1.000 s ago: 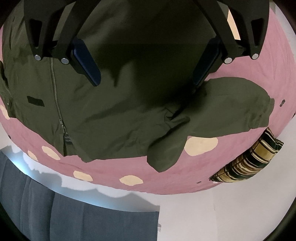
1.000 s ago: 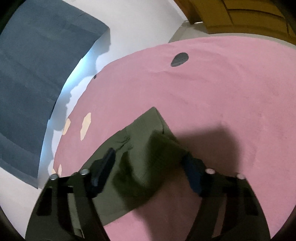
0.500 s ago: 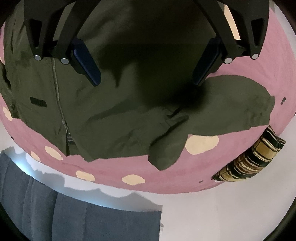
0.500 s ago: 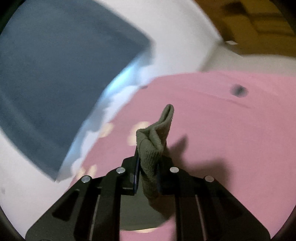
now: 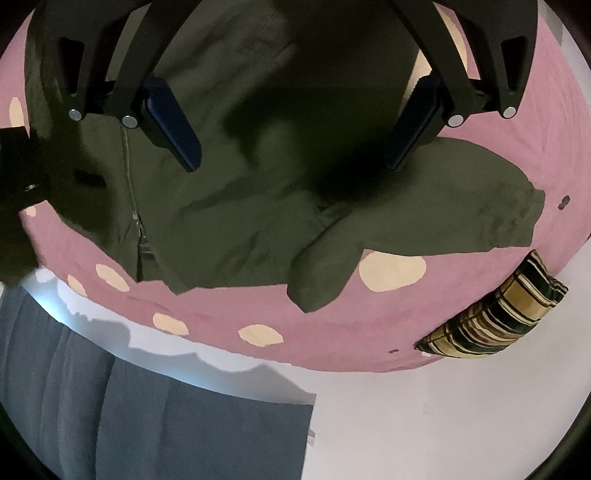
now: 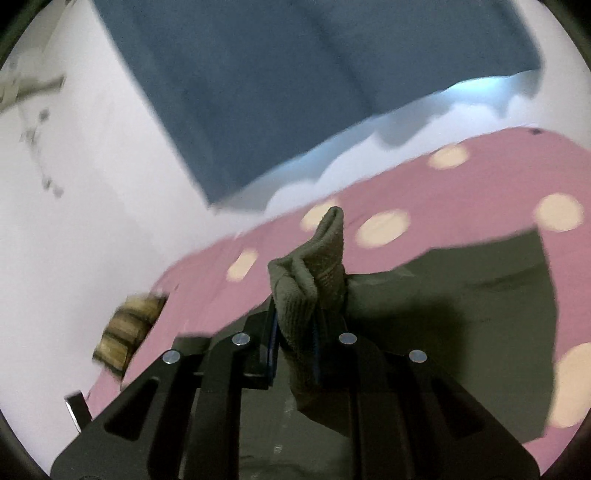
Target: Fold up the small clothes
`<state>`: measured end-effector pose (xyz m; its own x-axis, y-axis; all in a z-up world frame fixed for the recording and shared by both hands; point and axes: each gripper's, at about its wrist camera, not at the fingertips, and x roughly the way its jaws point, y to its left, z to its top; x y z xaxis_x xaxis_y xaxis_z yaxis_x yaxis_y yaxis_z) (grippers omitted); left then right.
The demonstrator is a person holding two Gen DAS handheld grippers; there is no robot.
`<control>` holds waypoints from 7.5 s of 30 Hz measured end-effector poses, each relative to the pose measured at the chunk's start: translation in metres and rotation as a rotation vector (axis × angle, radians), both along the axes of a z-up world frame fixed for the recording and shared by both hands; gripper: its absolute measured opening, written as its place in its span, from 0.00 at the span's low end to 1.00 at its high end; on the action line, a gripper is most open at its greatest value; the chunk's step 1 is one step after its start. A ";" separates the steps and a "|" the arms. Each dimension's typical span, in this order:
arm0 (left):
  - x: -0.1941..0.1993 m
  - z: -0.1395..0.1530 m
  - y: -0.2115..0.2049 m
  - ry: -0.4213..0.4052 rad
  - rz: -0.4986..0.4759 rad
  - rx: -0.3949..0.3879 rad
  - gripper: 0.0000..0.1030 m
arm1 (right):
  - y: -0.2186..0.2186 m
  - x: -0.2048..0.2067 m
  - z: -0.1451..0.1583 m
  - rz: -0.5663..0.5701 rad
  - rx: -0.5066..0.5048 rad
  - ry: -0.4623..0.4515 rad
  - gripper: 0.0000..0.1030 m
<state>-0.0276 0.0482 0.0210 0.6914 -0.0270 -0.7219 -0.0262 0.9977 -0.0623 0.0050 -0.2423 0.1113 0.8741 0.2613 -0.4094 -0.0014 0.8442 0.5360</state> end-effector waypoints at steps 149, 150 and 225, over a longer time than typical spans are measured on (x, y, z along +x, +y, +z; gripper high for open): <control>0.013 0.021 -0.024 -0.120 -0.312 -0.225 0.64 | -0.059 -0.065 -0.105 0.002 0.271 0.207 0.70; 0.013 0.017 -0.011 -0.124 -0.280 -0.208 0.64 | -0.058 -0.068 -0.095 -0.010 0.264 0.176 0.70; -0.002 -0.035 0.090 0.110 -0.161 -0.305 0.76 | -0.086 -0.125 -0.112 0.049 0.157 0.315 0.51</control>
